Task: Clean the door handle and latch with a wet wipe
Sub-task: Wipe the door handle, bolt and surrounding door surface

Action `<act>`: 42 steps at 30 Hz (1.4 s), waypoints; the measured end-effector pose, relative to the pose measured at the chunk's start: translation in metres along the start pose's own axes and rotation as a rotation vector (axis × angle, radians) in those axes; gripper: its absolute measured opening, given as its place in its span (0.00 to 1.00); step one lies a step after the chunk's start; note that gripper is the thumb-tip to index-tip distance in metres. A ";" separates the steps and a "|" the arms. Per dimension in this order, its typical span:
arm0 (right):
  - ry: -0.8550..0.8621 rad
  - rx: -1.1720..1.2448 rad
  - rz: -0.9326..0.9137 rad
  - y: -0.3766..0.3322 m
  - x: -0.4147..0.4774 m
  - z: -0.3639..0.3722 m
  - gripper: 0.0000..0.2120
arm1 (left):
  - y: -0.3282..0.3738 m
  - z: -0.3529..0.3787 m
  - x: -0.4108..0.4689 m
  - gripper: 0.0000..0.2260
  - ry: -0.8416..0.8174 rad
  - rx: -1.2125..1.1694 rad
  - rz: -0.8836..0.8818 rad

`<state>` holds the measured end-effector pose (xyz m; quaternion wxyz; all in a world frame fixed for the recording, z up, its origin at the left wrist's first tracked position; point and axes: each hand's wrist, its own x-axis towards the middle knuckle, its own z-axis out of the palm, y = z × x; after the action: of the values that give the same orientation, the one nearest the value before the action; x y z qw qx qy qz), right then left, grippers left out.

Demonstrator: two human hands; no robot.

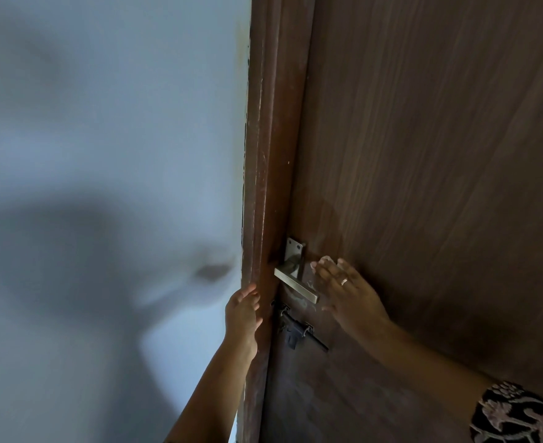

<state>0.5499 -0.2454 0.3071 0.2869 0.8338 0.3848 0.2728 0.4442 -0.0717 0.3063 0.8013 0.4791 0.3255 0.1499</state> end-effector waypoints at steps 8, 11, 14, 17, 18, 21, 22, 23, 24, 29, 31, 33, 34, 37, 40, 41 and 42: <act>-0.137 -0.001 -0.124 -0.020 -0.022 0.015 0.39 | 0.000 -0.003 -0.001 0.11 -0.003 0.019 -0.017; -0.051 -0.043 -0.062 -0.013 -0.010 0.006 0.37 | 0.001 -0.005 0.002 0.09 -0.001 0.007 -0.013; -0.043 -0.086 -0.101 -0.022 -0.001 0.008 0.36 | 0.002 -0.001 -0.002 0.07 -0.021 0.007 -0.013; -0.117 -0.102 -0.211 -0.032 -0.015 0.019 0.39 | 0.004 -0.002 -0.003 0.07 -0.045 0.010 -0.014; -0.123 -0.085 -0.210 -0.031 -0.020 0.024 0.40 | 0.006 -0.003 -0.001 0.07 -0.048 0.008 -0.014; -0.113 -0.012 -0.129 -0.016 -0.023 0.021 0.41 | 0.009 -0.010 0.005 0.08 -0.019 -0.007 -0.026; -0.088 -0.038 -0.121 -0.011 -0.019 0.019 0.40 | 0.009 -0.011 0.007 0.09 -0.009 -0.018 -0.033; -0.049 -0.040 -0.115 -0.010 -0.014 0.018 0.39 | 0.009 -0.012 0.008 0.09 -0.003 -0.028 -0.037; -0.028 -0.020 -0.096 -0.012 -0.008 0.017 0.38 | 0.009 -0.011 0.008 0.09 0.001 -0.032 -0.039; -0.149 -0.008 -0.156 -0.046 0.009 0.037 0.38 | 0.010 0.001 0.006 0.05 -0.032 -0.006 -0.026; -0.150 -0.021 -0.147 -0.050 0.004 0.047 0.38 | 0.010 0.001 0.006 0.06 -0.048 0.000 -0.033; -0.121 0.039 -0.166 -0.046 -0.001 0.050 0.38 | 0.011 -0.003 0.006 0.04 -0.052 -0.014 -0.039; -0.112 0.041 -0.145 -0.042 -0.001 0.046 0.38 | 0.012 -0.006 0.006 0.04 -0.050 -0.018 -0.040; -0.163 0.026 -0.082 -0.040 0.010 0.031 0.37 | 0.012 -0.014 0.011 0.03 -0.021 -0.053 -0.045; -0.149 -0.051 -0.017 -0.057 0.015 0.030 0.35 | 0.011 -0.013 0.012 0.02 -0.002 -0.047 -0.059; -0.100 -0.050 0.055 -0.060 0.014 0.026 0.31 | 0.010 -0.012 0.013 0.03 -0.004 -0.033 -0.061; -0.067 -0.049 0.082 -0.060 0.009 0.027 0.29 | 0.009 -0.011 0.013 0.05 -0.005 -0.022 -0.066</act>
<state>0.5444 -0.2128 0.2489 0.3085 0.8503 0.3336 0.2654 0.4476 -0.0524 0.3057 0.8118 0.4596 0.3375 0.1256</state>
